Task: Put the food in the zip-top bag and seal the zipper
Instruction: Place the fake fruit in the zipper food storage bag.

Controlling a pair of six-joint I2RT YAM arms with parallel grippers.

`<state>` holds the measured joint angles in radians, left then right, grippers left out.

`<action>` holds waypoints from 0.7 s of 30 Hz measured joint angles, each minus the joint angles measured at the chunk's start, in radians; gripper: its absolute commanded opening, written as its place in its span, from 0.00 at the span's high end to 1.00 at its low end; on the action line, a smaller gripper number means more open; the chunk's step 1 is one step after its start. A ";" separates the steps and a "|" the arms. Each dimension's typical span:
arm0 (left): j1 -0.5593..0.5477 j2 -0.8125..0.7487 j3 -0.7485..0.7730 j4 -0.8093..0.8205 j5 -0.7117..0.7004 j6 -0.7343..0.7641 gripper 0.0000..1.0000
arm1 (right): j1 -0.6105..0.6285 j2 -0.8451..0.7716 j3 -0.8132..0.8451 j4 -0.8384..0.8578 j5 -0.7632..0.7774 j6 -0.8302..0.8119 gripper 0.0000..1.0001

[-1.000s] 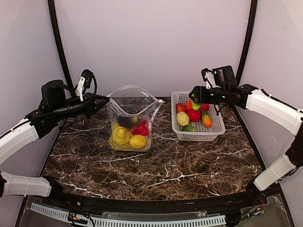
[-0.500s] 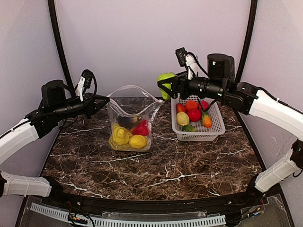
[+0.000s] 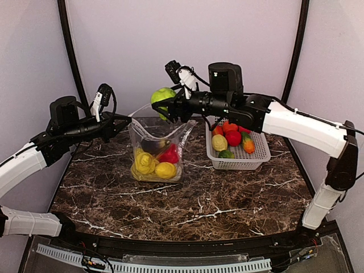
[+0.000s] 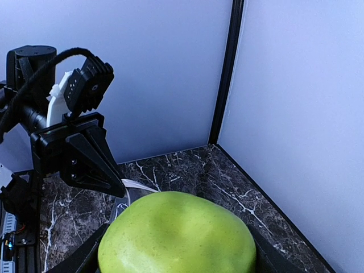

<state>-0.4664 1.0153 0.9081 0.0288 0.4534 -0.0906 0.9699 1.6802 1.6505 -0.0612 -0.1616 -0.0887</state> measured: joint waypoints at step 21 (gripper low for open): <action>0.000 0.000 0.000 0.000 0.003 -0.001 0.99 | 0.012 0.149 0.130 -0.253 0.145 -0.166 0.22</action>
<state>-0.4664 1.0153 0.9081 0.0292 0.4561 -0.0914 0.9821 1.8294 1.7809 -0.3145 -0.0162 -0.2543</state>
